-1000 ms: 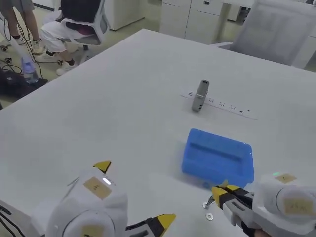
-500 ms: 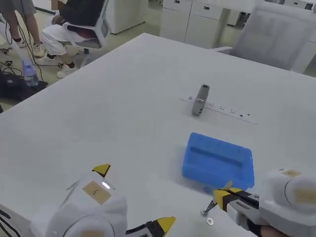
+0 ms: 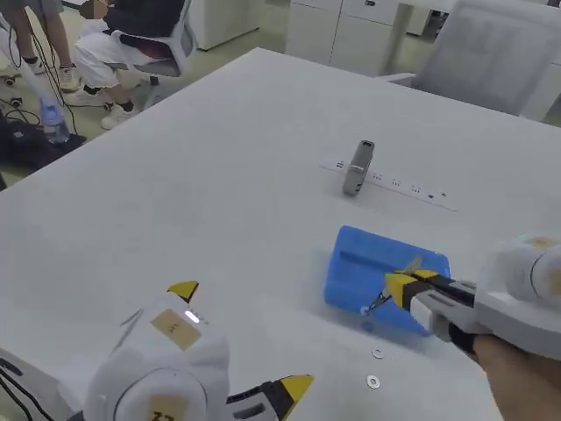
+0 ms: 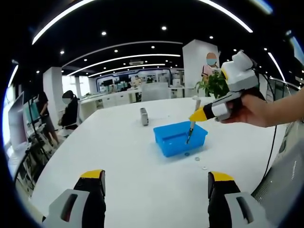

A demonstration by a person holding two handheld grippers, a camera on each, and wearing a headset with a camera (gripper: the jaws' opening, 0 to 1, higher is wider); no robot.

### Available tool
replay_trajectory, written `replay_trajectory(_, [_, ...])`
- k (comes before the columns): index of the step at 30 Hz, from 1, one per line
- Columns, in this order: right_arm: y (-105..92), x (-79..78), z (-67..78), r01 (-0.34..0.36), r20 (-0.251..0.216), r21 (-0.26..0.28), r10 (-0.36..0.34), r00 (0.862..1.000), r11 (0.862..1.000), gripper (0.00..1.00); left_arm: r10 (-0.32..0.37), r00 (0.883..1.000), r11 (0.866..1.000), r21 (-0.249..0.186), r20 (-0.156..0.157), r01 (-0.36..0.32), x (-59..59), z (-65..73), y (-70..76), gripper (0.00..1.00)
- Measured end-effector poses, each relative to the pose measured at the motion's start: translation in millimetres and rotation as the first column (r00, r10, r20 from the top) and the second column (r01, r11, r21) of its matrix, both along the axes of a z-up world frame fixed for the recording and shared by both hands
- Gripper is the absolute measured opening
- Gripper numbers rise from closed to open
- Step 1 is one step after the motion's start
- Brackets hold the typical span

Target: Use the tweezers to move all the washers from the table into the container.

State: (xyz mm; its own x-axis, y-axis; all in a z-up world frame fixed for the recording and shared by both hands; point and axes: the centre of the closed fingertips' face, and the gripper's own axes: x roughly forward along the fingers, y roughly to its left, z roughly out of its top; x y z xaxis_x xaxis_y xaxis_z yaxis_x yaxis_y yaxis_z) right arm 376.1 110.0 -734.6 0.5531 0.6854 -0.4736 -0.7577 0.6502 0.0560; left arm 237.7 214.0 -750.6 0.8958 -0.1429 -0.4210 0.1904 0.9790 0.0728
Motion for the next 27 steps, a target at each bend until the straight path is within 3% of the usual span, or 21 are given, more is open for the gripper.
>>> replay_trajectory(8, [3.2,26.8,5.8,0.044,0.039,0.013,-0.045,0.998,0.999,0.0,-0.003,1.0,1.0,0.003,-0.007,0.003,0.3,-1.4,-0.2,0.91])
replay_trajectory(17, [7.0,34.9,-16.1,0.053,0.054,-0.038,-0.051,0.997,0.998,0.0,-0.003,1.0,1.0,0.004,-0.012,0.003,0.4,-2.8,-0.3,0.91])
replay_trajectory(27, [13.0,43.5,-38.4,0.064,0.037,-0.052,-0.062,0.997,0.997,0.0,0.008,1.0,1.0,0.019,-0.019,-0.007,0.5,-3.9,2.1,0.9])
